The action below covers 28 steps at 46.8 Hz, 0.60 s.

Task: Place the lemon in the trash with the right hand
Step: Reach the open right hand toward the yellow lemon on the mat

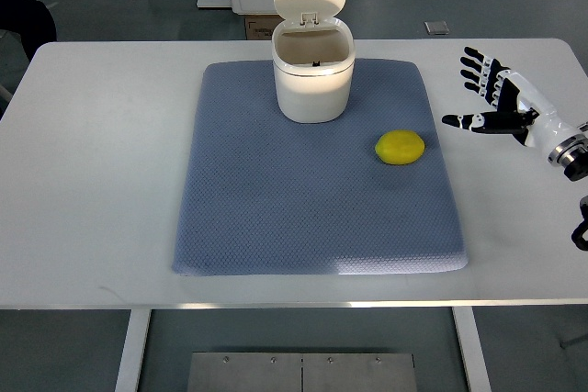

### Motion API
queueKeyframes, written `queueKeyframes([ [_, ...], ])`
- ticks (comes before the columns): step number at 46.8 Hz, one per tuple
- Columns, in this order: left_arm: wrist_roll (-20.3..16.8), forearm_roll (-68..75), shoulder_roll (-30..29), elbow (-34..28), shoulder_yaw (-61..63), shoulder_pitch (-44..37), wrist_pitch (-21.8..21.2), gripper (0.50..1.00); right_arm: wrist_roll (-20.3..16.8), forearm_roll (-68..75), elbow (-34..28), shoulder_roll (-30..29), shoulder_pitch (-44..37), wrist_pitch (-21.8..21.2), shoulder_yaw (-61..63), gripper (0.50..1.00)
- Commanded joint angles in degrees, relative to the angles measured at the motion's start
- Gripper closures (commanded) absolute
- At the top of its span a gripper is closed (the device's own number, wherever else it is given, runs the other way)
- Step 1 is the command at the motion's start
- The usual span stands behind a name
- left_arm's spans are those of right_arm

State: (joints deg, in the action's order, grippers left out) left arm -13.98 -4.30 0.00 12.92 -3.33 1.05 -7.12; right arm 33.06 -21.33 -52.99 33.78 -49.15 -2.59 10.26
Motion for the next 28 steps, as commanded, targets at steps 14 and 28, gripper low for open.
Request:
queueKeyframes([
  [14,0.0,0.0,0.0,0.0,0.0,0.0,0.0,0.5,-0.1,-9.0,-2.7,-0.6,-6.2,8.3,-13.3,0.561],
  [28,0.0,0.0,0.0,0.0,0.0,0.0,0.0,0.5,-0.5,-8.9,-2.6,-4.7,-14.2,14.4,-26.9,0.561],
])
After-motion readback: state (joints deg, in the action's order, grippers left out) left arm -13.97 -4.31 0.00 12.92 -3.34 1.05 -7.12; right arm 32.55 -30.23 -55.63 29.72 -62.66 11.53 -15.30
